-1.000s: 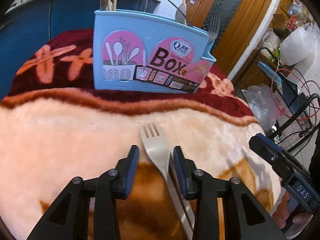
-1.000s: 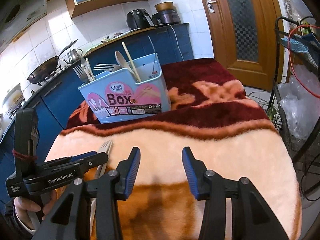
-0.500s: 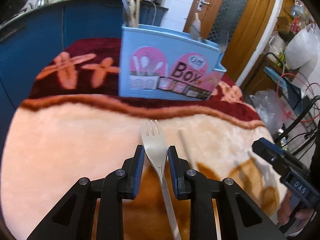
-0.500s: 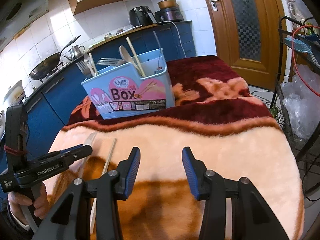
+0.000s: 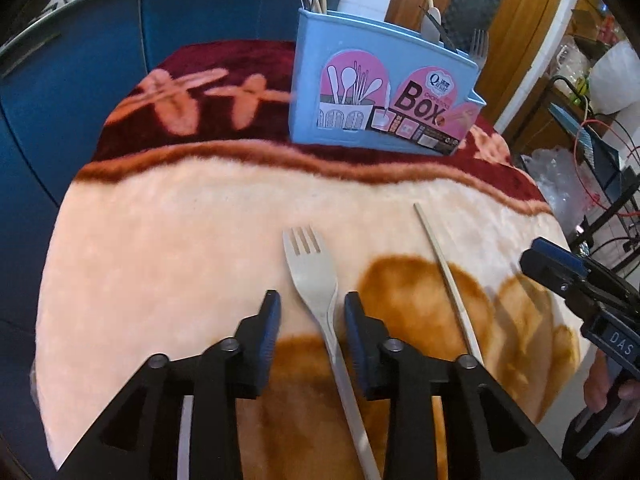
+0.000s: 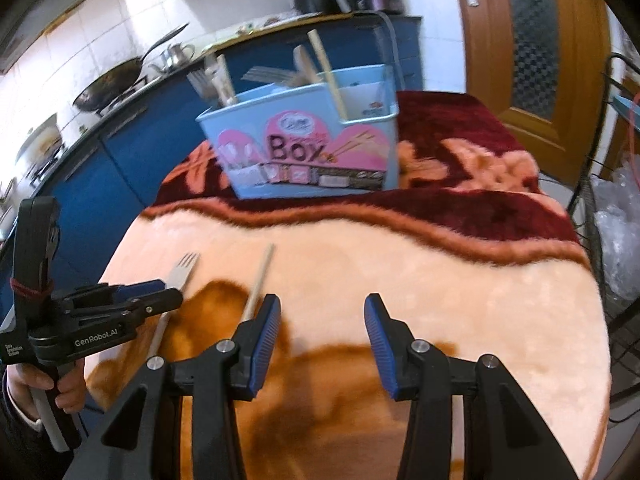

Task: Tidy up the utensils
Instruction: 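Grasp the white plastic fork with the left tool while the right tool grasps the thin stick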

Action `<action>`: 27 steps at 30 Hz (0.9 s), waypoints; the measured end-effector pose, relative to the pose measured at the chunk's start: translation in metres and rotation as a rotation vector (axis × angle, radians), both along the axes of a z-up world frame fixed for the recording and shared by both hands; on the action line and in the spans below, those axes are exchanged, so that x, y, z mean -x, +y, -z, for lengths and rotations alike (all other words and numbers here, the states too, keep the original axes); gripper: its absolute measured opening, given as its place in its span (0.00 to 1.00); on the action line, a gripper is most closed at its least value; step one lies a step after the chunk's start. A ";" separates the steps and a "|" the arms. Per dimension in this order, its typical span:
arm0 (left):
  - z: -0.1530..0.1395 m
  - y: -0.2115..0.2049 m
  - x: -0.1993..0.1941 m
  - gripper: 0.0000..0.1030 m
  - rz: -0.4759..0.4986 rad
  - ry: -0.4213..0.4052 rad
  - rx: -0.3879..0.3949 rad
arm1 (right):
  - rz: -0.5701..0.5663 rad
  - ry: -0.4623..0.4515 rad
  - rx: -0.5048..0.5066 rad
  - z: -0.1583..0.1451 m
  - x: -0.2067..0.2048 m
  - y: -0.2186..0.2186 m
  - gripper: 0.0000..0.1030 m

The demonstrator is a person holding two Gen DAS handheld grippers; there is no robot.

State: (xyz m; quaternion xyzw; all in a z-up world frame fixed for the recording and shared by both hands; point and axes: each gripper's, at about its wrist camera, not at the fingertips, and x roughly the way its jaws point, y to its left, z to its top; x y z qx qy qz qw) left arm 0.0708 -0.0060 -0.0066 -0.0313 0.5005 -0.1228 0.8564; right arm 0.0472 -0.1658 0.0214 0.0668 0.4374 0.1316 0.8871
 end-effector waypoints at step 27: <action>-0.001 -0.007 -0.008 0.05 0.117 0.131 0.007 | -0.156 0.426 0.125 0.028 -0.057 0.069 0.13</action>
